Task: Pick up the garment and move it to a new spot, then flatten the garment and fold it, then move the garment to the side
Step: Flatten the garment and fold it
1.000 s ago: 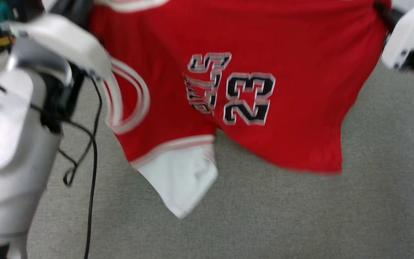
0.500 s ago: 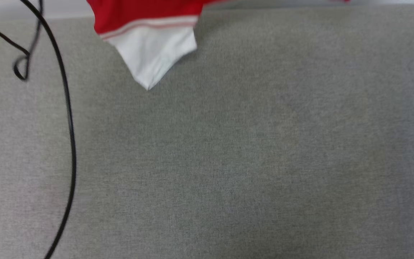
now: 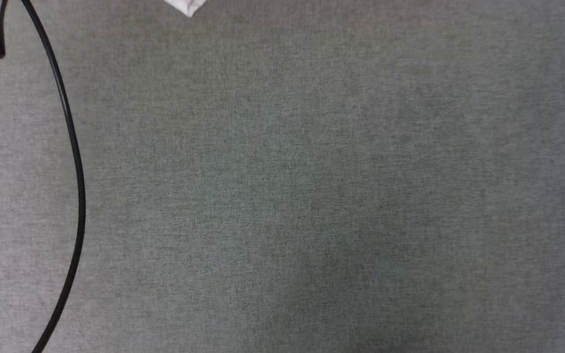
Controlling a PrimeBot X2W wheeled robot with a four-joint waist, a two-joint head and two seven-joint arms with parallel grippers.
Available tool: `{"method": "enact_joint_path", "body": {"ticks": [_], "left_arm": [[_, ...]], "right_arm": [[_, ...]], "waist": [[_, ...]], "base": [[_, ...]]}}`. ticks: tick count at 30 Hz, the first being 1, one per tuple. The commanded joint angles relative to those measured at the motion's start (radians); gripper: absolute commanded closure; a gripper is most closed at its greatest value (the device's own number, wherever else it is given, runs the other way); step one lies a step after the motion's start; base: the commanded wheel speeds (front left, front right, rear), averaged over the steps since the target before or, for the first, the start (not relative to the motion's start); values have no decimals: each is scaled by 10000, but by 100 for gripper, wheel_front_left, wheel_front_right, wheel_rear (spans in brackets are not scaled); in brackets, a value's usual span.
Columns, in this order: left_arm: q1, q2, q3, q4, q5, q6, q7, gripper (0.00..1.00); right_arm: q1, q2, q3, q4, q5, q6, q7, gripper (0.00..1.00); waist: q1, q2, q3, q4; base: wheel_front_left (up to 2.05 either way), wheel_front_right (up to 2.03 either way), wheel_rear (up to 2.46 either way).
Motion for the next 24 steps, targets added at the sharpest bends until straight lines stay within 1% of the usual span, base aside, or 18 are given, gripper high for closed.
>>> {"method": "enact_joint_path", "body": {"ticks": [1, 6, 11, 14, 17, 21, 24], "left_arm": [[27, 6, 51, 226, -94, -98, -96, 100], [464, -182, 116, 993, -453, -437, -318, 100], [1357, -322, 333, 1606, -1010, -753, -742, 100], [2072, -328, 437, 1742, -1363, -899, -1003, 100], [3137, -254, 457, 1738, -1656, -978, -1285, 100], [4787, -161, 336, 1403, -1966, -994, -1600, 100], [6145, -261, 221, 971, -2139, -1001, -1707, 100]], "right_arm": [[-61, 70, -23, 85, -66, -18, -43, 100], [457, 220, 102, 203, 69, -18, -42, 100], [1315, 154, 595, 9, 478, -18, -17, 100], [2087, -34, 1035, -276, 849, -18, 48, 100], [3167, -315, 1577, -695, 1319, -18, -62, 100], [4825, -757, 2179, -1387, 2029, -19, -273, 100], [6177, -1215, 2557, -2035, 2473, -21, -510, 100]], "waist": [[-2, 0, 323, 76], [-2, 0, 524, 156], [-2, 0, 420, 217], [-2, 0, 227, 236], [-2, 0, -141, 231], [-2, 0, -791, 278], [-2, 0, -1309, 431]], "base": [[0, 0, 0], [0, 0, 0], [0, 0, 0], [0, 0, 0], [0, 0, 0], [0, 0, 0], [0, 0, 0]]}}
